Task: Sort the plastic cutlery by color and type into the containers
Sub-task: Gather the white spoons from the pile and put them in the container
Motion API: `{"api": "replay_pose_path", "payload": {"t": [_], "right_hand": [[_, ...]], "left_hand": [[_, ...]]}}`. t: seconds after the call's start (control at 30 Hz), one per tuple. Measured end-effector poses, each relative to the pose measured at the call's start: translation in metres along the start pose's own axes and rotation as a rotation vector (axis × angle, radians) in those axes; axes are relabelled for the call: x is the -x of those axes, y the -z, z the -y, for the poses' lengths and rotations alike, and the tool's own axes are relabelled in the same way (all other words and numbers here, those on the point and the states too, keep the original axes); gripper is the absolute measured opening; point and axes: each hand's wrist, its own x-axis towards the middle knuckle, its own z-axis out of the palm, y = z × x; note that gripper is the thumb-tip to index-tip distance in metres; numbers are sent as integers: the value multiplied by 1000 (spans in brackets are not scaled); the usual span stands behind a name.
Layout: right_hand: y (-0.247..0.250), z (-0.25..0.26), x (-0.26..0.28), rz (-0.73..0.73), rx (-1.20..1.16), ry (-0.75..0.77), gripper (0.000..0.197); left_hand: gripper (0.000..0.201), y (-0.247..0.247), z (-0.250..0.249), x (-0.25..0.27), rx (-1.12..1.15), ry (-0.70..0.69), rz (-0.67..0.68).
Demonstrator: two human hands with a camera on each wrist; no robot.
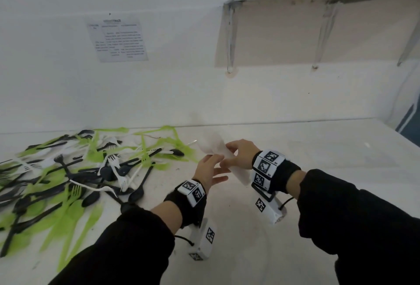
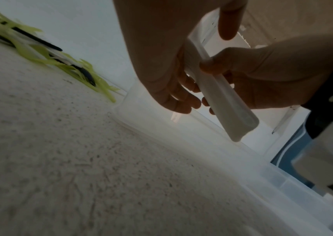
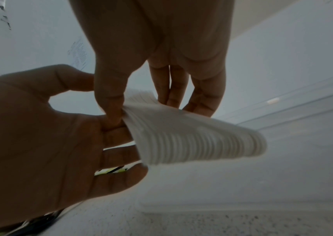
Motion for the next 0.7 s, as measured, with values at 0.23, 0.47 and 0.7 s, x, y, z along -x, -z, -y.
{"api": "replay_pose_path", "payload": {"t": [0.23,0.47,0.7], "right_hand": [[4,-13,3,-10,38,21,36],[34,-9,-11,-62,83,18,43],[56,-16,-45,-8,291,-14,47]], "left_hand": [[14,-18,6,0,26,12,-60],[50,3,-13,-19,-213,-219,-131],[108,35,-38,-57,-948,-128,-27]]}}
